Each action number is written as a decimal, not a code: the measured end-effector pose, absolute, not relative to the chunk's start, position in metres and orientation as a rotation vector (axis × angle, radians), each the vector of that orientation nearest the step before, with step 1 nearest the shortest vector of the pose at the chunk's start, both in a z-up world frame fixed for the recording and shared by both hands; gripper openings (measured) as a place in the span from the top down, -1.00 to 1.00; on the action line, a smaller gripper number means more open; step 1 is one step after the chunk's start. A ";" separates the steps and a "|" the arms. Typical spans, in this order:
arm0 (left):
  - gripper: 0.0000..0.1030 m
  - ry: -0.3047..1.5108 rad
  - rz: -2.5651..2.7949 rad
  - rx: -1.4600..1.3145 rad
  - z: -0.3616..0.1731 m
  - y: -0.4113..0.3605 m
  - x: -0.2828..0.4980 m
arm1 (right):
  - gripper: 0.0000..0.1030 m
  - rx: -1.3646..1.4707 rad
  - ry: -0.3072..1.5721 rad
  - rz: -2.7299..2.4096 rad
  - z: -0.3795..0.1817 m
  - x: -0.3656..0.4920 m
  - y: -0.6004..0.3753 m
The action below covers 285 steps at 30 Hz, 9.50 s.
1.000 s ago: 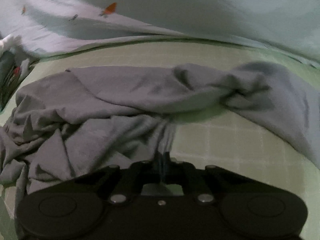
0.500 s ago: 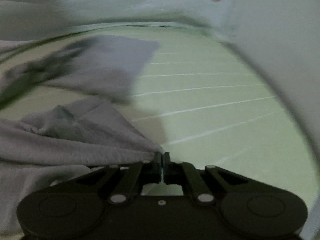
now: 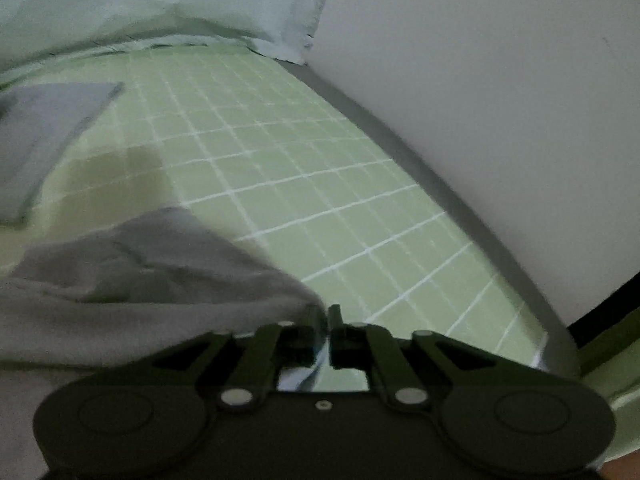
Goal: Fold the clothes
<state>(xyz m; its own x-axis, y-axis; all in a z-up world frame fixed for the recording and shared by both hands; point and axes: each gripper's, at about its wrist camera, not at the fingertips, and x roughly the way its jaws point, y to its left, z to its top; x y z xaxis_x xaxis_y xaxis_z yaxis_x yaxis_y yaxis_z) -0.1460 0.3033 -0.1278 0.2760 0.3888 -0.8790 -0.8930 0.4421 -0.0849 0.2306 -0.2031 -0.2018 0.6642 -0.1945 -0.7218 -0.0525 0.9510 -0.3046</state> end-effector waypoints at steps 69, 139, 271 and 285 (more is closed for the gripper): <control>-0.47 0.825 0.813 -0.530 -0.117 0.218 -0.082 | 0.92 0.125 0.985 0.400 -0.197 0.255 -0.097; -0.61 0.883 0.856 -0.384 -0.091 0.131 -0.072 | -0.59 -0.065 0.908 0.436 -0.207 0.291 -0.186; -1.00 1.056 1.054 -0.697 -0.210 0.361 -0.117 | 0.99 0.657 0.782 0.086 -0.179 0.290 -0.142; -1.00 1.053 1.053 -0.698 -0.209 0.361 -0.120 | -0.22 0.813 1.072 0.169 -0.258 0.294 -0.109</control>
<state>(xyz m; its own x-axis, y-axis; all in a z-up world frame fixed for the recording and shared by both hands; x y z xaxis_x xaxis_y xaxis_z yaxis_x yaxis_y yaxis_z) -0.1204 0.3605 -0.2086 0.1200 0.3468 -0.9302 -0.9302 0.3666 0.0166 0.2942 -0.1091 -0.2577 0.4962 0.4944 -0.7137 0.2511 0.7052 0.6630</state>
